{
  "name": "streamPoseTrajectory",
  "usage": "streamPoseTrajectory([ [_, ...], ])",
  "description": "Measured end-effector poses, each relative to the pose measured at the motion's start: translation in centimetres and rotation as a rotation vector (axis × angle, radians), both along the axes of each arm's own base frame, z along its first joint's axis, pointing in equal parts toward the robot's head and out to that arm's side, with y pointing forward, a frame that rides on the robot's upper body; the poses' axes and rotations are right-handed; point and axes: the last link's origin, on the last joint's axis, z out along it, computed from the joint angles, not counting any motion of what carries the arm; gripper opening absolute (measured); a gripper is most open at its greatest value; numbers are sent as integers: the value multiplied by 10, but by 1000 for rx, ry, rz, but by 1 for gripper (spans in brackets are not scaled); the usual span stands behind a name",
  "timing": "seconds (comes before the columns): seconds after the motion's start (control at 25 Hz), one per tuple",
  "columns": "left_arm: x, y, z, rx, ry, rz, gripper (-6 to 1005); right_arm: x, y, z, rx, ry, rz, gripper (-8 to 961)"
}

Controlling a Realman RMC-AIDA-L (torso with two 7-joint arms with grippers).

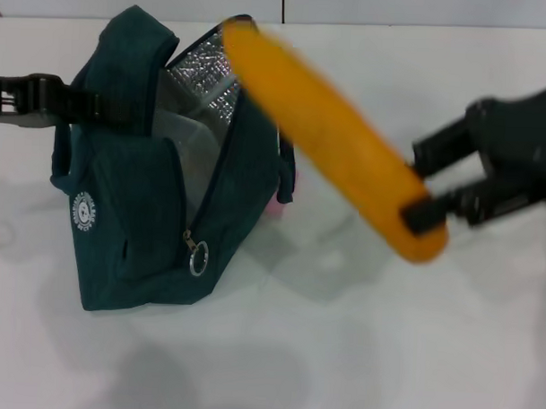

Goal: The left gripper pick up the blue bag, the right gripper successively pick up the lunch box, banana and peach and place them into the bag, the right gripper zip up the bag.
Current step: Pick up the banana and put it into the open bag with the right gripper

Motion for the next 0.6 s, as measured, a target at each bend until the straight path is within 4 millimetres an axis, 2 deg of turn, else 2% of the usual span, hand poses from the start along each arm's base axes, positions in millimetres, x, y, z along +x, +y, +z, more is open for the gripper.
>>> streamPoseTrajectory([
  [0.12,2,1,-1,-2,1,-9,49,2,9,2,-120,193,-155,454],
  [0.2,3,2,-1,-3,2,-13,49,5,13,-3,-171,255,-235,454],
  [0.6,4,2,-2,4,8,-38,50,8,13,-49,-299,289,-542,453],
])
